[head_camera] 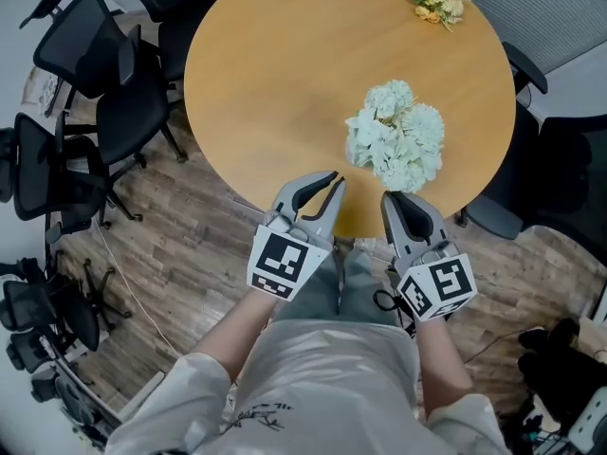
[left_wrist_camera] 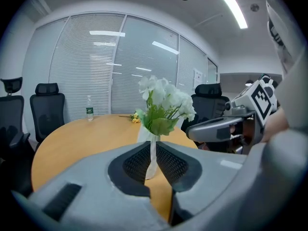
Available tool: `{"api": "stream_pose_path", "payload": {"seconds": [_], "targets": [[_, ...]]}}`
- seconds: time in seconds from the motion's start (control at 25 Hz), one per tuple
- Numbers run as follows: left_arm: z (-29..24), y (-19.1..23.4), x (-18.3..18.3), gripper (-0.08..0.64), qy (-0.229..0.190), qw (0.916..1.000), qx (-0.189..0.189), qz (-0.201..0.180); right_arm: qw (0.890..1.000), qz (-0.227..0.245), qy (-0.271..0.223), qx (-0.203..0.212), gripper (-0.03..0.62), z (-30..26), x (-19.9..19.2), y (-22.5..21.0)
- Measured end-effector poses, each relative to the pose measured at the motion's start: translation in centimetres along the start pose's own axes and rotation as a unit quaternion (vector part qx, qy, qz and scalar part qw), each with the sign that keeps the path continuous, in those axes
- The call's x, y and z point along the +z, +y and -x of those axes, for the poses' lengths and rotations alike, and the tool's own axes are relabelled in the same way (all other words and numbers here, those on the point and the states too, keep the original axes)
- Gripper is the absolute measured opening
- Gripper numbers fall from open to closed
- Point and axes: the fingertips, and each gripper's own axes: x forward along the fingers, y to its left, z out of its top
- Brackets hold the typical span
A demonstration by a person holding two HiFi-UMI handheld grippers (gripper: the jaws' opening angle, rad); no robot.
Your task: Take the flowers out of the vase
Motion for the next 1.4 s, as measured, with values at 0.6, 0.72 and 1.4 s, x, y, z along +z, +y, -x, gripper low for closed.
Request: {"api": "stream_pose_path", "payload": {"seconds": [0.6,0.72,1.4], "targets": [[-4.7,0.4,-2.2,0.29,0.037,0.9982,-0.042,-0.023,1.0,0.003,-0.028,-0.014,0.133,-2.2,0.5,-2.1],[-5.9,0.5,-2.0,0.317,0.037,0.9977,-0.046,-0.033,0.999,0.005,-0.032,-0.016,0.153,-2.6,0.8,-2.3],[-10.6,0.4,-2.7,0.333,0.043,0.9953,-0.068,-0.053,0.999,0.021,-0.043,-0.008,0.176,-3.6,1.7,-3.0]]}}
